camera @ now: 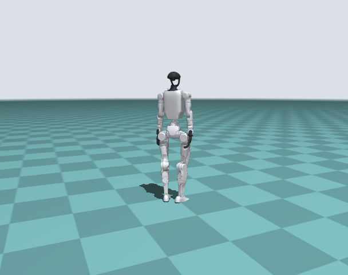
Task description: In place motions
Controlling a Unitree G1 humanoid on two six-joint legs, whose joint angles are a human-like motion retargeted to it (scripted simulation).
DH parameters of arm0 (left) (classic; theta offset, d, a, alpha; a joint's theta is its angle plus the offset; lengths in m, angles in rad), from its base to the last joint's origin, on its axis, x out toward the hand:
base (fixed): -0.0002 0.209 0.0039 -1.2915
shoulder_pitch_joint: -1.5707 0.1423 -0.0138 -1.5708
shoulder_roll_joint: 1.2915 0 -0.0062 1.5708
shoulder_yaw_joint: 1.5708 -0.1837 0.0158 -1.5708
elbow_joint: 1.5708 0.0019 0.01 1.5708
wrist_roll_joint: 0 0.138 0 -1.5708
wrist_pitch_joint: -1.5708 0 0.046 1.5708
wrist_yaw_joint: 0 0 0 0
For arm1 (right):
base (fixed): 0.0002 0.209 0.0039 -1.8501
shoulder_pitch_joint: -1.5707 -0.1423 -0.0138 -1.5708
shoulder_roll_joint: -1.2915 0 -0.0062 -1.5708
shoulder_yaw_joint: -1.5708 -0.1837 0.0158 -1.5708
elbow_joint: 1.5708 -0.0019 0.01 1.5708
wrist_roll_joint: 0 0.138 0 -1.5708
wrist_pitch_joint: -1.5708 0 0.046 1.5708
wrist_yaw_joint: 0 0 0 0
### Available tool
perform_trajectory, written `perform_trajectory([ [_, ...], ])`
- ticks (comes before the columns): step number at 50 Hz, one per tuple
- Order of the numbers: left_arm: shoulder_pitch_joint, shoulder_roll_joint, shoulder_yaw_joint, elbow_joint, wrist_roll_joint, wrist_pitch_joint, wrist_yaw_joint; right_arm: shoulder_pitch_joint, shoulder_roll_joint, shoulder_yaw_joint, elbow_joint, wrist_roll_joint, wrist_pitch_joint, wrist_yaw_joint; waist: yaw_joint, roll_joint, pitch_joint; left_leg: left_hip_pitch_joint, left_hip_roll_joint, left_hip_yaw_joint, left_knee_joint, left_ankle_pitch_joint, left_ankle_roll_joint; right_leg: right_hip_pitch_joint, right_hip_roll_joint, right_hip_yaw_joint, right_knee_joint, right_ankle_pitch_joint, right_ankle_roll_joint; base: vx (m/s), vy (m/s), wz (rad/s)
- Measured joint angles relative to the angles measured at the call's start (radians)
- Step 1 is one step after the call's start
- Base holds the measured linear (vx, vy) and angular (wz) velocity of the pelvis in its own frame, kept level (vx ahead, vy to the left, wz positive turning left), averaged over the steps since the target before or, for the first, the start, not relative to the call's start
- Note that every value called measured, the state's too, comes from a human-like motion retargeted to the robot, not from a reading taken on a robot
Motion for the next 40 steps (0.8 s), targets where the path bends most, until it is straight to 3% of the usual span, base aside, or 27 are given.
perform_trajectory([
  [40, 0.014, 0.003, 0.01, -0.007, -0.011, 0.0, -0.001, 0.003, -0.003, 0.008, 0.005, -0.011, -0.001, 0.008, -0.052, 0.005, -0.013, 0.003, -0.027, -0.143, -0.005, 0.018, 0.004, 0.044, -0.028, -0.145, -0.012, 0.003, 0.016, 0.02, -0.02, 0.15],
])
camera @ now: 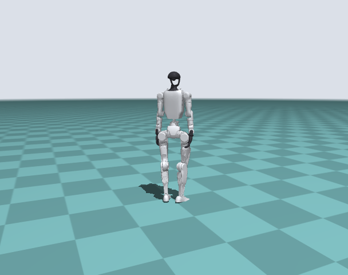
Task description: In place motions
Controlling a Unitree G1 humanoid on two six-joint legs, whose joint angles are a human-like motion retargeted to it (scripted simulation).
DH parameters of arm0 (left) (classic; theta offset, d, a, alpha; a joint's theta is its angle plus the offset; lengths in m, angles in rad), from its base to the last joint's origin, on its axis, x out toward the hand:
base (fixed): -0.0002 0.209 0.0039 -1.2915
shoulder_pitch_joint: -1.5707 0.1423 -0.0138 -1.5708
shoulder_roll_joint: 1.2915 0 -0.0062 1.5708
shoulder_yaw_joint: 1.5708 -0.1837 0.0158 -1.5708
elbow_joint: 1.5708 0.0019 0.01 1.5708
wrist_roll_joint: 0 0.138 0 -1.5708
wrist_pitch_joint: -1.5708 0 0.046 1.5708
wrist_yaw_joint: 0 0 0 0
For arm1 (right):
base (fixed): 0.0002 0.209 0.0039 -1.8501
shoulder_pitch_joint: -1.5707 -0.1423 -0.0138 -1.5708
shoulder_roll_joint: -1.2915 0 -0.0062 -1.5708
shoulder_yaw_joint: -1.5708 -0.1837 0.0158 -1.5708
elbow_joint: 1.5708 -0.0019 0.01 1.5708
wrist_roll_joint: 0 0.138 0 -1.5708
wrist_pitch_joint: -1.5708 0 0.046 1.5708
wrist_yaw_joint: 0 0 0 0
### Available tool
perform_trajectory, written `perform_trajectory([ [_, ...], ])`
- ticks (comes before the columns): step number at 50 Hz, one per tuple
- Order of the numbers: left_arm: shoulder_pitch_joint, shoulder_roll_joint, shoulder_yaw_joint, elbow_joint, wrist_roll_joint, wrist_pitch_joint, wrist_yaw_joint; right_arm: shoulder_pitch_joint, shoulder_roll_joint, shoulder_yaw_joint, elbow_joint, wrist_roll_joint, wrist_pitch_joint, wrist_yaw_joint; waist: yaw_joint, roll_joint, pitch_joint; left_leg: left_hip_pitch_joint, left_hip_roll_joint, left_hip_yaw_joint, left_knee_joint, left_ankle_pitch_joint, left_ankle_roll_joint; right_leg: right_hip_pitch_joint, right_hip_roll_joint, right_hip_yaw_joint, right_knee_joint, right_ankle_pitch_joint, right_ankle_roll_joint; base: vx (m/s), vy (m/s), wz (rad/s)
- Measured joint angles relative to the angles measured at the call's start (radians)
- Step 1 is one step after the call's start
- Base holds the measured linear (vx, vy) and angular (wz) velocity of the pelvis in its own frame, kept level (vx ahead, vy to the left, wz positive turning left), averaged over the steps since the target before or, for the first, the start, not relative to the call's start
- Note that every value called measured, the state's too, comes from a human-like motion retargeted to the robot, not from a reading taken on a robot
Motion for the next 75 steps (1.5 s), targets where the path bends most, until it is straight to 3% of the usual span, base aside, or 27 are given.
perform_trajectory([
  [16, -0.001, 0.001, 0.001, -0.008, -0.004, -0.002, -0.001, 0.007, -0.003, -0.001, 0.001, 0.004, -0.001, -0.001, 0.031, -0.008, 0.0, -0.006, -0.011, -0.026, -0.001, 0.008, 0.004, 0.015, -0.002, -0.029, -0.004, -0.007, 0.004, 0.09, -0.08, 0.09],
  [24, -0.013, 0.0, -0.002, -0.02, 0.0, -0.001, -0.005, 0.022, -0.008, -0.003, 0.012, 0.008, -0.002, -0.004, 0.123, -0.023, 0.004, -0.021, -0.015, -0.012, 0.005, 0.016, 0.005, 0.03, -0.001, -0.017, -0.002, -0.024, 0.01, 0.21, -0.07, -0.06],
  [36, -0.034, 0.006, 0.009, -0.008, -0.02, -0.005, 0.003, 0.026, -0.011, 0.001, 0.008, 0.007, -0.002, 0.0, 0.13, -0.044, 0.015, 0.013, -0.068, -0.181, -0.026, 0.044, 0.026, 0.091, -0.016, -0.176, -0.008, -0.043, 0.031, 0.17, 0.01, 0.73],
  [47, -0.029, 0.011, 0.005, 0.004, -0.042, -0.017, 0.025, -0.011, -0.005, 0.027, -0.049, 0.009, -0.018, 0.012, 0.046, -0.049, 0.019, 0.053, -0.103, -0.317, -0.056, 0.053, 0.044, 0.121, -0.024, -0.302, -0.013, -0.052, 0.048, 0.02, -0.02, 0.61],
  [75, -0.02, 0.016, 0.023, 0.005, -0.029, 0.001, 0.014, 0.027, -0.011, -0.001, 0.004, 0.002, -0.002, 0.001, 0.03, -0.031, -0.003, 0.043, -0.042, -0.127, -0.051, 0.019, 0.028, 0.052, -0.003, -0.13, 0.0, -0.023, 0.017, -0.11, 0.01, -0.35],
])
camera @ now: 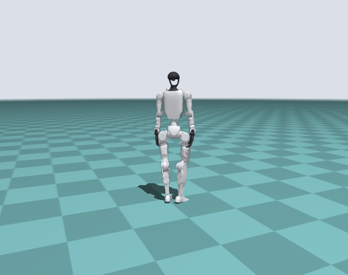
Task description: In place motions
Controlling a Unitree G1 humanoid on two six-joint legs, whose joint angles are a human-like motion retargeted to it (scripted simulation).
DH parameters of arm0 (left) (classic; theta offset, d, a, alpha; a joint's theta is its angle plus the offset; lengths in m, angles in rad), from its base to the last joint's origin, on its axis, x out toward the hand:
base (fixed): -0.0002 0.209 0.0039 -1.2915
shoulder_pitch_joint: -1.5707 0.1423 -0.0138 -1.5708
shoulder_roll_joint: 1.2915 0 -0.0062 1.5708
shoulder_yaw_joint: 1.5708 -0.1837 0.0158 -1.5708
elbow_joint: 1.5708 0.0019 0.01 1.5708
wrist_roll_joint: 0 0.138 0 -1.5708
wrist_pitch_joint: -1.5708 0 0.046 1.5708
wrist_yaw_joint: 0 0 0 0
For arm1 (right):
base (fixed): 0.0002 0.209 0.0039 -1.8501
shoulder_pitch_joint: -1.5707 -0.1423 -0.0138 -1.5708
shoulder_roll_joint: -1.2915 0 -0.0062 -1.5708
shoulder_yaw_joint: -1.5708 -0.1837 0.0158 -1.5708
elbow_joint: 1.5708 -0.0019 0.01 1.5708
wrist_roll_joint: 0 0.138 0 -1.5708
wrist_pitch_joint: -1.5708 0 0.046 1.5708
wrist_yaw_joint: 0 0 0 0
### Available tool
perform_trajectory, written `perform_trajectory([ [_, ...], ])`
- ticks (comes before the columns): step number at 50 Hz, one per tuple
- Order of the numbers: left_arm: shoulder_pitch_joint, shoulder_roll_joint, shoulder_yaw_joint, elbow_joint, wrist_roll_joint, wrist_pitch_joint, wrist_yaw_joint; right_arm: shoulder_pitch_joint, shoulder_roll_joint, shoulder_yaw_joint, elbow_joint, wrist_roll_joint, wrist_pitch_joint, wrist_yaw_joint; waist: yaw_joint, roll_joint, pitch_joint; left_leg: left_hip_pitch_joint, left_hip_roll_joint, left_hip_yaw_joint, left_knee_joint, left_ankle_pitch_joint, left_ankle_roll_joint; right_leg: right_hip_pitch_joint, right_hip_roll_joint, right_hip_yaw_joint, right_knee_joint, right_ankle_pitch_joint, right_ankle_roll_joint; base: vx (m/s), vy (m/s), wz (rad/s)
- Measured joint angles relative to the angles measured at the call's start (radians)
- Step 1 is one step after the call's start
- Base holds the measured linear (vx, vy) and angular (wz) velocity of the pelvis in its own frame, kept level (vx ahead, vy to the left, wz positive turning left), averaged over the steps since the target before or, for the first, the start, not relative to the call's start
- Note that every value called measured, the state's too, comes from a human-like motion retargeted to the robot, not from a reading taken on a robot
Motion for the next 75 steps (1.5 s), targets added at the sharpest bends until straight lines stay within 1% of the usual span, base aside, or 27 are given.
perform_trajectory([
  [10, 0.009, 0.002, -0.006, -0.002, 0.01, 0.0, 0.004, -0.003, 0.005, 0.0, 0.009, -0.002, 0.006, 0.003, -0.009, 0.001, -0.005, -0.001, 0.027, 0.084, 0.017, -0.028, -0.009, -0.026, 0.021, 0.085, 0.002, 0.015, -0.018, -0.27, 0.21, -0.45],
  [18, 0.025, -0.001, 0.006, 0.003, -0.002, -0.004, 0.002, -0.017, 0.016, 0.017, -0.008, -0.02, 0.005, 0.003, -0.1, 0.018, -0.009, 0.0, 0.037, 0.068, 0.022, -0.036, -0.02, -0.035, 0.037, 0.068, -0.013, 0.025, -0.035, -0.08, 0.2, 0.08],
  [22, 0.026, -0.003, 0.01, 0.006, 0.0, -0.002, 0.0, -0.022, 0.018, 0.031, -0.012, -0.03, 0.005, 0.002, -0.104, 0.028, -0.012, -0.006, 0.043, 0.096, 0.025, -0.041, -0.022, -0.045, 0.049, 0.094, -0.015, 0.026, -0.045, -0.01, 0.08, -0.36],
  [27, 0.017, -0.002, 0.002, 0.003, 0.008, 0.003, -0.005, -0.029, 0.014, 0.033, -0.002, -0.03, 0.006, 0.001, -0.056, 0.031, -0.013, -0.017, 0.054, 0.16, 0.034, -0.045, -0.024, -0.059, 0.061, 0.156, -0.012, 0.031, -0.052, -0.01, 0.03, -0.63],
  [32, 0.013, -0.003, -0.009, -0.003, 0.013, 0.003, -0.006, -0.027, 0.011, 0.025, 0.006, -0.012, 0.008, 0.0, -0.026, 0.03, -0.011, -0.018, 0.06, 0.188, 0.036, -0.047, -0.026, -0.06, 0.063, 0.184, -0.009, 0.031, -0.051, 0.0, 0.0, -0.3],
  [45, 0.006, -0.009, -0.011, -0.012, 0.015, 0.001, -0.01, -0.01, 0.006, 0.019, 0.009, -0.004, 0.004, -0.003, 0.057, 0.02, -0.005, -0.033, 0.062, 0.187, 0.046, -0.034, -0.035, -0.047, 0.055, 0.184, -0.005, 0.02, -0.041, 0.04, -0.05, 0.04],
  [50, -0.002, -0.01, -0.008, -0.029, 0.023, -0.001, -0.013, 0.008, -0.001, 0.021, 0.018, -0.003, 0.002, -0.004, 0.165, 0.003, -0.001, -0.047, 0.064, 0.194, 0.053, -0.021, -0.042, -0.032, 0.039, 0.194, 0.007, 0.001, -0.021, 0.21, -0.19, -0.02],
  [55, -0.012, -0.013, -0.003, -0.045, 0.017, -0.021, -0.004, 0.033, -0.01, 0.02, 0.02, -0.011, -0.004, -0.007, 0.272, -0.007, 0.002, -0.075, 0.06, 0.156, 0.059, 0.003, -0.042, -0.004, 0.009, 0.167, 0.02, -0.031, 0.02, 0.37, -0.15, 0.42],
  [60, -0.023, -0.017, 0.005, -0.064, -0.018, -0.053, 0.028, 0.055, -0.019, 0.008, 0.017, -0.009, -0.01, -0.002, 0.338, -0.018, 0.009, -0.113, 0.04, 0.039, 0.065, 0.05, -0.051, 0.016, -0.03, 0.077, 0.049, -0.067, 0.06, 0.39, -0.01, 1.32],
  [65, -0.05, -0.009, 0.002, -0.066, -0.038, -0.06, 0.028, 0.077, -0.022, -0.003, 0.002, -0.007, -0.02, 0.01, 0.301, -0.031, 0.028, -0.091, -0.023, -0.141, 0.012, 0.118, -0.052, 0.076, -0.035, -0.163, 0.045, -0.1, 0.084, 0.37, 0.12, 2.75],
  [68, -0.071, -0.004, 0.004, -0.062, -0.048, -0.061, 0.031, 0.093, -0.019, -0.006, -0.005, -0.014, -0.023, 0.015, 0.264, -0.047, 0.057, -0.055, -0.076, -0.272, -0.005, 0.153, -0.05, 0.127, -0.022, -0.334, 0.033, -0.108, 0.094, 0.26, 0.1, 3.11],
  [71, -0.089, -0.006, 0.021, -0.061, -0.077, -0.067, 0.035, 0.105, -0.016, 0.001, -0.01, -0.02, -0.026, 0.016, 0.297, -0.063, 0.091, -0.033, -0.108, -0.344, -0.005, 0.174, -0.049, 0.172, -0.01, -0.429, 0.038, -0.12, 0.111, 0.18, 0.04, 2.09],
  [75, -0.11, -0.018, 0.048, -0.063, -0.141, -0.093, 0.046, 0.106, -0.017, -0.002, -0.018, -0.041, -0.025, 0.01, 0.346, -0.079, 0.138, -0.006, -0.137, -0.427, -0.005, 0.2, -0.066, 0.23, 0.006, -0.547, 0.037, -0.121, 0.13, 0.18, 0.05, 1.74],
])
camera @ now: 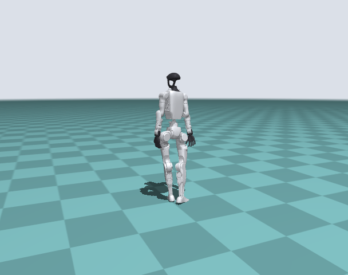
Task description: In place motions
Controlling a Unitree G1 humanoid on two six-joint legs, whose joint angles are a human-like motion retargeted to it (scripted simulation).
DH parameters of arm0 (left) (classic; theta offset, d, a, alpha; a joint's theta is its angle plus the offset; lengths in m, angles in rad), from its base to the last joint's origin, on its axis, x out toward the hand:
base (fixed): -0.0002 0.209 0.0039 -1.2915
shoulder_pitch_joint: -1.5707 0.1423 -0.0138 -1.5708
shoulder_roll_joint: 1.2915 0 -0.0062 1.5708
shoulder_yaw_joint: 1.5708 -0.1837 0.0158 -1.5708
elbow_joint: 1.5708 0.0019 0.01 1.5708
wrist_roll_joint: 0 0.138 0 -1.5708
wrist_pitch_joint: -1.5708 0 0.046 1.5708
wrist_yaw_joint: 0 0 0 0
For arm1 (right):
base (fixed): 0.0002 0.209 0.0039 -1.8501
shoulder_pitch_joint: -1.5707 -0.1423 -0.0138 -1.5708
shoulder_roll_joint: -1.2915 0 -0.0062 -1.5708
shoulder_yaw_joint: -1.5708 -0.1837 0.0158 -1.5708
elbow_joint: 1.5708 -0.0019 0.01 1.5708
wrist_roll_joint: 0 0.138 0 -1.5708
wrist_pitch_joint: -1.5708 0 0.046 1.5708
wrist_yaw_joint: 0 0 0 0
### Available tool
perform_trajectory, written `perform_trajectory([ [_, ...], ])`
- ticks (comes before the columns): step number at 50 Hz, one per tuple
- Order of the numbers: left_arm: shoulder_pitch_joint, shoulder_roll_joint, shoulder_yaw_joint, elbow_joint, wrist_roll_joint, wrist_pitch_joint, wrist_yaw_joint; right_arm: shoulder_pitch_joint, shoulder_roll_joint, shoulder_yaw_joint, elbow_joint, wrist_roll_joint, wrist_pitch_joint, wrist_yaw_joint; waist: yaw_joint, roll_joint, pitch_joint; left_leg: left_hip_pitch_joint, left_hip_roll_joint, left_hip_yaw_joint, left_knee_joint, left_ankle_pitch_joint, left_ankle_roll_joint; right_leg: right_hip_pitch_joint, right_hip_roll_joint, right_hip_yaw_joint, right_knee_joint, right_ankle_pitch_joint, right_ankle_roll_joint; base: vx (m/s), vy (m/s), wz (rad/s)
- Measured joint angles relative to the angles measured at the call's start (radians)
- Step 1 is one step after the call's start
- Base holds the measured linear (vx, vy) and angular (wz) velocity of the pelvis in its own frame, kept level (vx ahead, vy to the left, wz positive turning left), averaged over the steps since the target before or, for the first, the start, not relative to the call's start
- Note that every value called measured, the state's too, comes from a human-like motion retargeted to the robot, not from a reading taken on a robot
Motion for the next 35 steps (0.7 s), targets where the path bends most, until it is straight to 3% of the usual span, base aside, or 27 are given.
perform_trajectory([
  [7, 0.01, -0.028, 0.038, -0.037, -0.075, -0.057, 0.043, -0.04, -0.008, 0.004, -0.021, -0.016, 0.009, -0.016, 0.077, -0.019, 0.03, -0.004, -0.024, -0.034, 0.0, 0.013, -0.03, 0.043, 0.015, -0.094, -0.005, 0.003, 0.033, 0.08, 0.01, 0.9],
  [15, 0.025, -0.052, 0.021, -0.061, -0.044, -0.077, 0.069, -0.093, -0.004, 0.026, -0.087, -0.008, -0.009, -0.023, 0.134, -0.006, 0.047, -0.013, -0.031, -0.032, 0.0, 0.028, -0.021, 0.051, 0.021, -0.094, 0.002, 0.006, 0.04, -0.01, -0.01, 0.08],
  [26, -0.006, -0.022, 0.012, -0.01, -0.028, -0.022, 0.042, -0.101, 0.068, 0.022, -0.13, 0.074, -0.023, 0.035, 0.096, -0.003, 0.045, -0.016, -0.007, 0.016, 0.0, -0.01, 0.018, 0.022, 0.002, -0.005, 0.009, 0.016, 0.018, -0.06, -0.11, -0.5],
  [35, 0.018, 0.009, 0.019, -0.009, -0.006, 0.045, -0.015, -0.105, 0.045, 0.05, -0.134, 0.021, -0.021, 0.036, 0.001, -0.005, 0.031, -0.004, 0.05, 0.11, 0.0, -0.082, 0.074, -0.05, -0.032, 0.206, 0.027, 0.035, -0.033, -0.2, -0.19, -1.36],
])
